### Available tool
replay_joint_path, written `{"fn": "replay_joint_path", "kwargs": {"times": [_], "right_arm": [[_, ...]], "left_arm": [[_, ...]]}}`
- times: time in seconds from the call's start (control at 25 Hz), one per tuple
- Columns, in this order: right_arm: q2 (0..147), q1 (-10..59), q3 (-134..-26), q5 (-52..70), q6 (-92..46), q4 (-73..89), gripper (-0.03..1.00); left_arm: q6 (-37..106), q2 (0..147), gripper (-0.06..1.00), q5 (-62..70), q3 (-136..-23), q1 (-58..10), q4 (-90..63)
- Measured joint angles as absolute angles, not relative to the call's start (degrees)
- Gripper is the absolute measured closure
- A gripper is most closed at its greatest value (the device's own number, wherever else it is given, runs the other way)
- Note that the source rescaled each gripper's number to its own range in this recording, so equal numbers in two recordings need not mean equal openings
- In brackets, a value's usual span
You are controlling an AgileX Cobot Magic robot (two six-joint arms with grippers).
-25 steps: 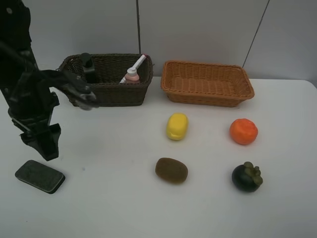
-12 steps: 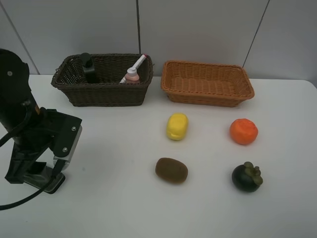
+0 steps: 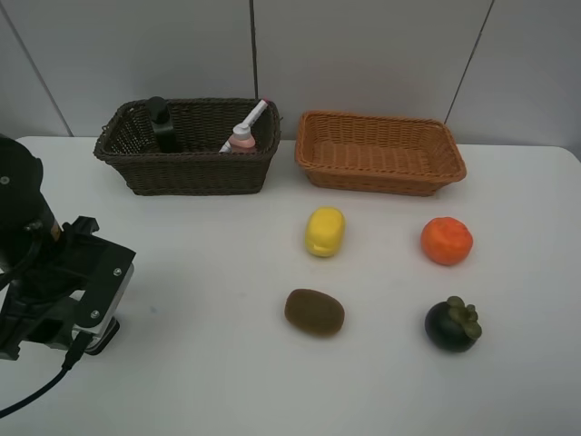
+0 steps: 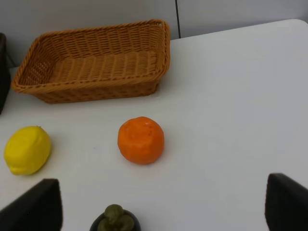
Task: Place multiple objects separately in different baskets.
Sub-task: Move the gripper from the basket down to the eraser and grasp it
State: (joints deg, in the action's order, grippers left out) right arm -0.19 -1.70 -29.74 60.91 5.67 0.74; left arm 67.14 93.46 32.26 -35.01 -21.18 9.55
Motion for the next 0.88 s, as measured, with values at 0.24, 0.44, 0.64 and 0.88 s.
{"fn": "replay_joint_path", "kwargs": {"times": [0.24, 0.44, 0.64, 0.88], "right_arm": [[-0.19, -1.70, -29.74, 60.91, 5.67, 0.74, -0.03], [-0.19, -1.70, -29.74, 60.91, 5.67, 0.74, -0.03], [-0.19, -1.70, -29.74, 60.91, 5.67, 0.74, -0.03], [-0.19, -1.70, -29.74, 60.91, 5.67, 0.74, -0.03]], "left_arm": [[67.14, 93.46, 0.03, 30.94, -35.01, -21.18, 9.55], [68.22, 93.46, 0.03, 30.94, -35.01, -21.18, 9.55], [69.61, 93.61, 0.03, 30.87, -35.01, -21.18, 9.60], [70.15, 97.51, 0.03, 29.51, -35.01, -21.18, 11.09]]}}
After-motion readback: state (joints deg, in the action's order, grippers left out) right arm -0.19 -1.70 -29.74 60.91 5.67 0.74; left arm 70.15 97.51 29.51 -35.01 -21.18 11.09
